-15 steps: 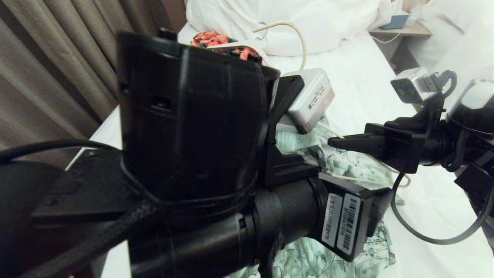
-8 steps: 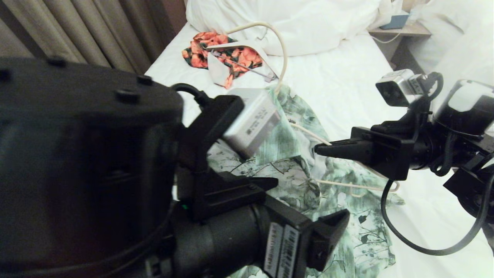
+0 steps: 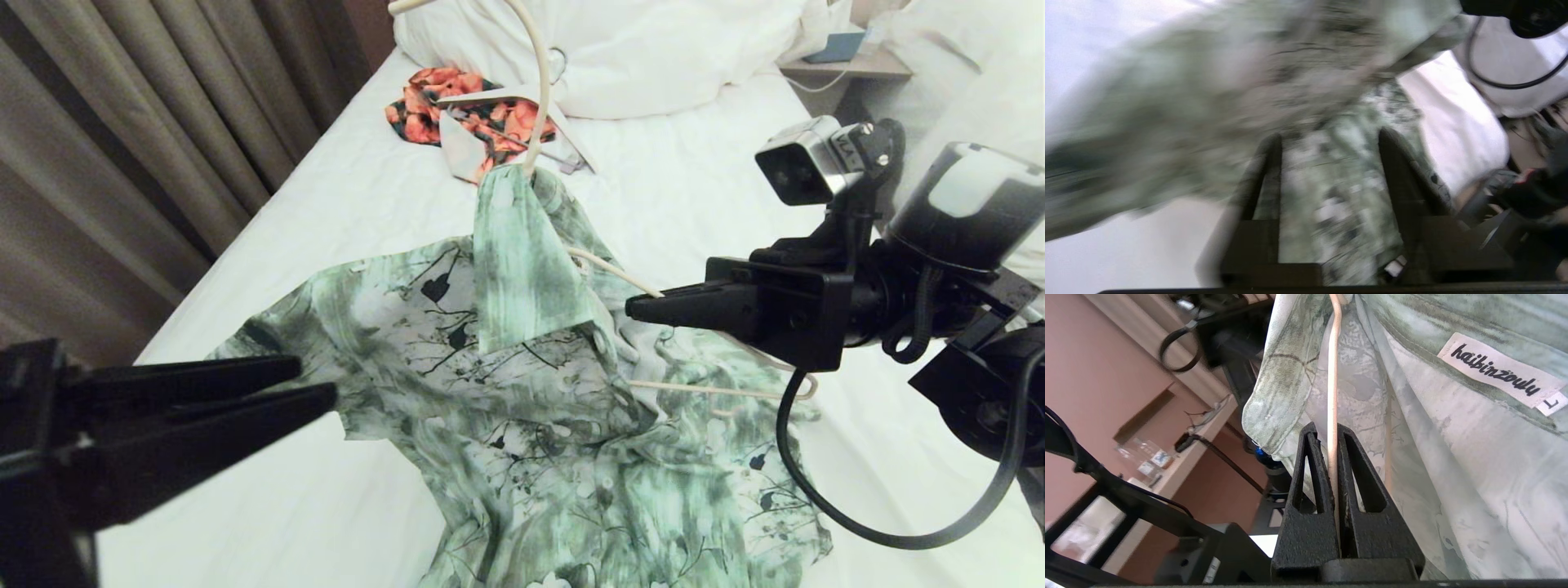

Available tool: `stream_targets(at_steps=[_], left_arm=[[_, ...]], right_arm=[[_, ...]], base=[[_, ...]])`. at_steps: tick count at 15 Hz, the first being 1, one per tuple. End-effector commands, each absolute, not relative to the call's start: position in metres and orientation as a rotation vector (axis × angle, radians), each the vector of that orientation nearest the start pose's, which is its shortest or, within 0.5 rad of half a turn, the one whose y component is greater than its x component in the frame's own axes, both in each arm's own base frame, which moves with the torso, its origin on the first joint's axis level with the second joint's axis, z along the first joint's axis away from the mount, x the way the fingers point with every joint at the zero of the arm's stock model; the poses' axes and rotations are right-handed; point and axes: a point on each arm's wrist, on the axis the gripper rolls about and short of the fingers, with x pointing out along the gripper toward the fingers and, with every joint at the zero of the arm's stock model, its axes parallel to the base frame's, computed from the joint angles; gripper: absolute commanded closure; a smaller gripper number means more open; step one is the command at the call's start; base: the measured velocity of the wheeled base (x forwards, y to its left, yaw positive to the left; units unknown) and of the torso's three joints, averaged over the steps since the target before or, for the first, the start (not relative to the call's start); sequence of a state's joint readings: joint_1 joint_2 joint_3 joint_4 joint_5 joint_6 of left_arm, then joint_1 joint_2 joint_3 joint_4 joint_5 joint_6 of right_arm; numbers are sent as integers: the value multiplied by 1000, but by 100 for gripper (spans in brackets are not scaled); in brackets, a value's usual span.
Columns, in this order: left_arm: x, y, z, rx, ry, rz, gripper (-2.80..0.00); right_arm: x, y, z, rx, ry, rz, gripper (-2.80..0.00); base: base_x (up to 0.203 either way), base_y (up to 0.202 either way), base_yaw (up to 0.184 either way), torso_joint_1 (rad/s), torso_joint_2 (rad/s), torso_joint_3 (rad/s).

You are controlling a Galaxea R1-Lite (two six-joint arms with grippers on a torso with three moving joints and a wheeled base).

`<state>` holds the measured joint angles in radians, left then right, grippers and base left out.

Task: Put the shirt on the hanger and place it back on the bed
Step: Hook the other side of the shirt onto the hanger

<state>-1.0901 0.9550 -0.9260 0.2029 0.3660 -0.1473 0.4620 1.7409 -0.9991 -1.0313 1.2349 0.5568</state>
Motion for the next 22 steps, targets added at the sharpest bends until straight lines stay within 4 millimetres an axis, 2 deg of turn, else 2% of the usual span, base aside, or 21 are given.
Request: stream_targets(at_steps=[1, 3, 8, 9, 13, 18, 22], left_arm=[[33, -41, 303, -43, 126, -675, 0], [32, -39, 308, -29, 118, -672, 0], [39, -52, 306, 76, 128, -677, 0], [41, -55, 303, 101, 136, -677, -280], [48, -67, 303, 191, 116, -681, -280], [60, -88, 299, 219, 139, -688, -280], [77, -118, 301, 214, 99, -698, -280]], right_arm=[[271, 162, 259, 297, 181, 1724, 0], [267, 170, 259, 304, 198, 1753, 0], [253, 190, 257, 304, 221, 1828, 0], [252, 192, 257, 304, 226, 1834, 0], [249, 192, 250, 313, 255, 1836, 0], [247, 192, 252, 310, 248, 1840, 0], [245, 195, 252, 308, 247, 1851, 0]], base=[[0, 0, 0, 0, 0, 0], [0, 0, 0, 0, 0, 0], [0, 0, 0, 0, 0, 0], [0, 0, 0, 0, 0, 0], [0, 0, 0, 0, 0, 0], [0, 0, 0, 0, 0, 0], [0, 0, 0, 0, 0, 0]])
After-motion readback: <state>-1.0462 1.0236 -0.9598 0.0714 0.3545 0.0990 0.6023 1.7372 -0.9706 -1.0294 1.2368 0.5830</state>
